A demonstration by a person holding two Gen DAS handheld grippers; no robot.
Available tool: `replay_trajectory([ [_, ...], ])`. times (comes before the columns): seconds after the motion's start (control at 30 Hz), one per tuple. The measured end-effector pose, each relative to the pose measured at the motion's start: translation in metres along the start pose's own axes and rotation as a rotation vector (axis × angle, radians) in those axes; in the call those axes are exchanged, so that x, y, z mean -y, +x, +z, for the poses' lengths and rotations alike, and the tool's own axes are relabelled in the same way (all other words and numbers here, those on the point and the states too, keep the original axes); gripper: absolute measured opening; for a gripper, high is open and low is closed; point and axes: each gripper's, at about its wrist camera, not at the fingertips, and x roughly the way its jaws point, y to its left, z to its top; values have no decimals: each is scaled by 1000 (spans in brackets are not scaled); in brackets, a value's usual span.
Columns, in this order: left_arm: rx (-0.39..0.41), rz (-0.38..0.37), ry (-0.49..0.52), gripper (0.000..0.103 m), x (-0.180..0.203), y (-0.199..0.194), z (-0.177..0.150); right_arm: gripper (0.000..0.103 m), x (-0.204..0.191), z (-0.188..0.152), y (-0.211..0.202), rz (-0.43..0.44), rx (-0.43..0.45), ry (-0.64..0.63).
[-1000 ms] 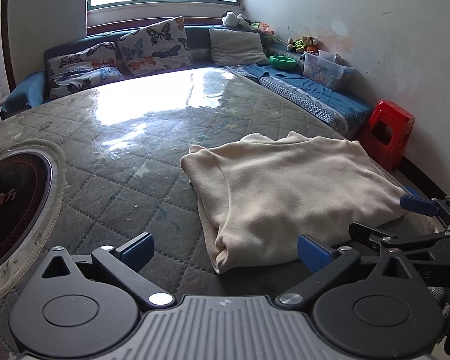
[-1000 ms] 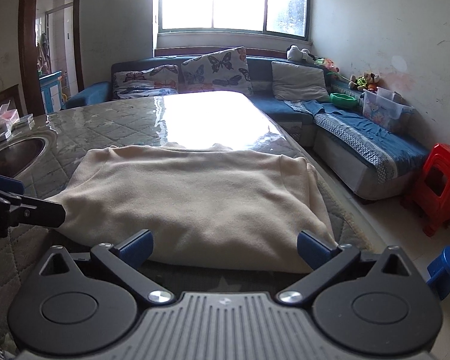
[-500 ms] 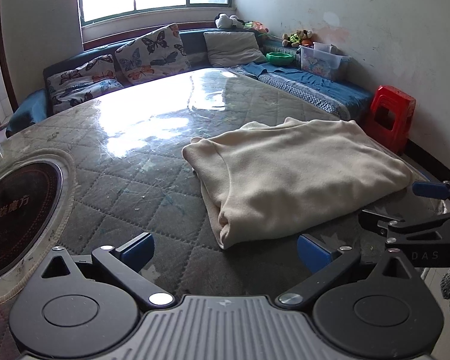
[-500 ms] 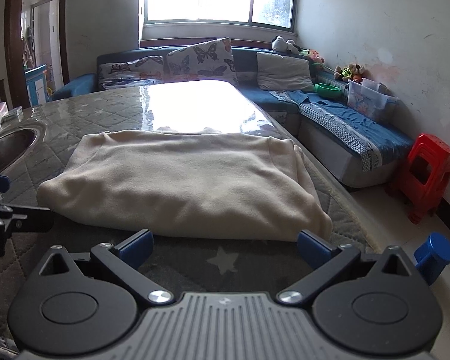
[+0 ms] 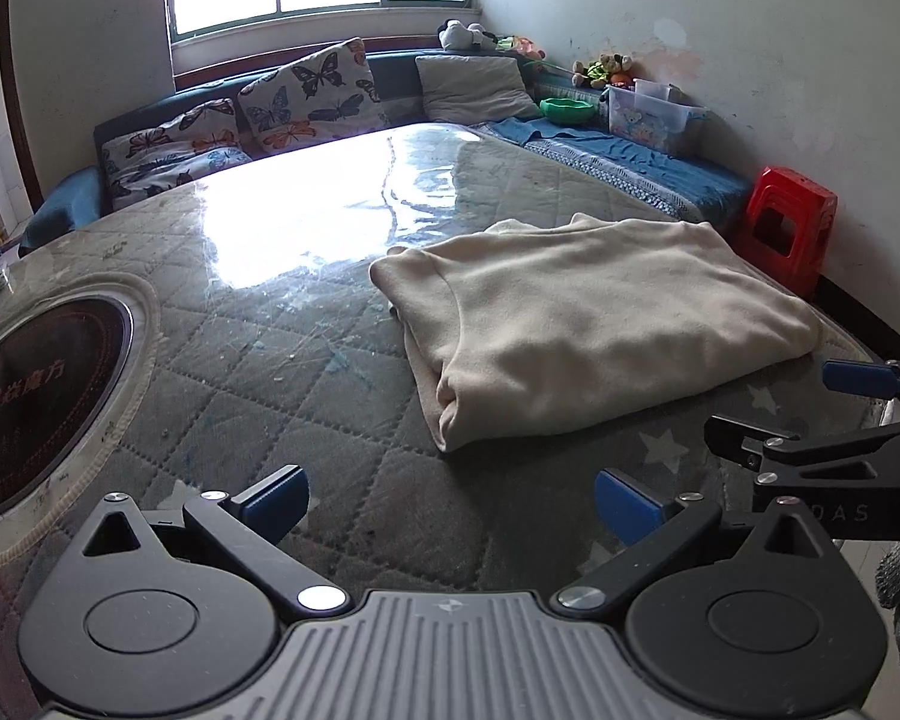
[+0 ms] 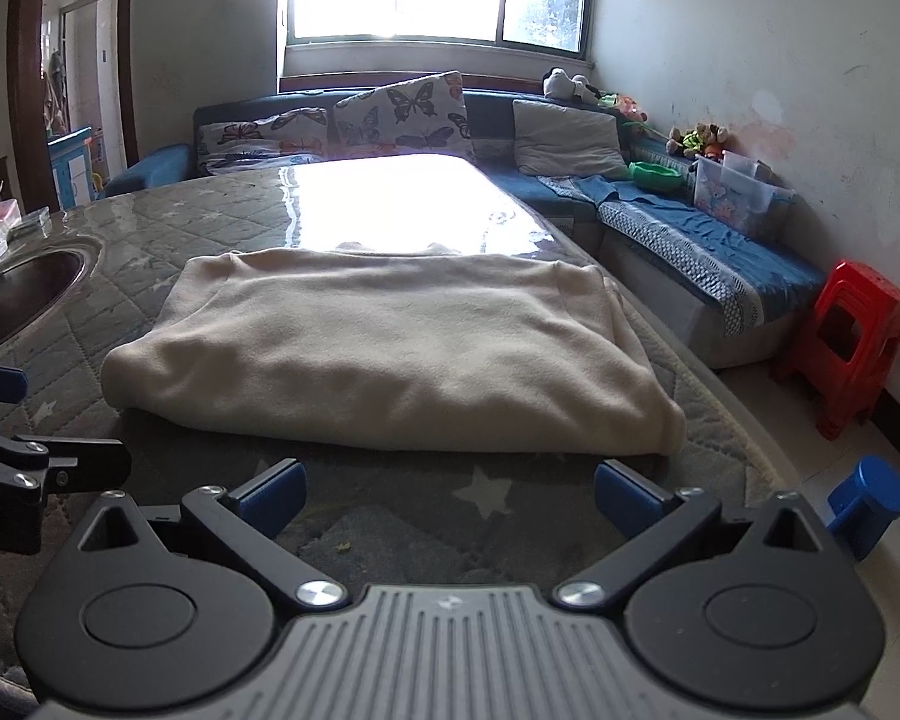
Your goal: Fold clothes
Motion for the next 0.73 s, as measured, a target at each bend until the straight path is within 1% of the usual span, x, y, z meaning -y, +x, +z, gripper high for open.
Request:
replay_trajectory([
  [0.43,-17,2,5,103,6,-1,-9,103,0,-5,-1,2,-11,26],
  [0.73,-13,5,-2,103,7,-4,-10,103,1,-7,-2,6,-10,56],
])
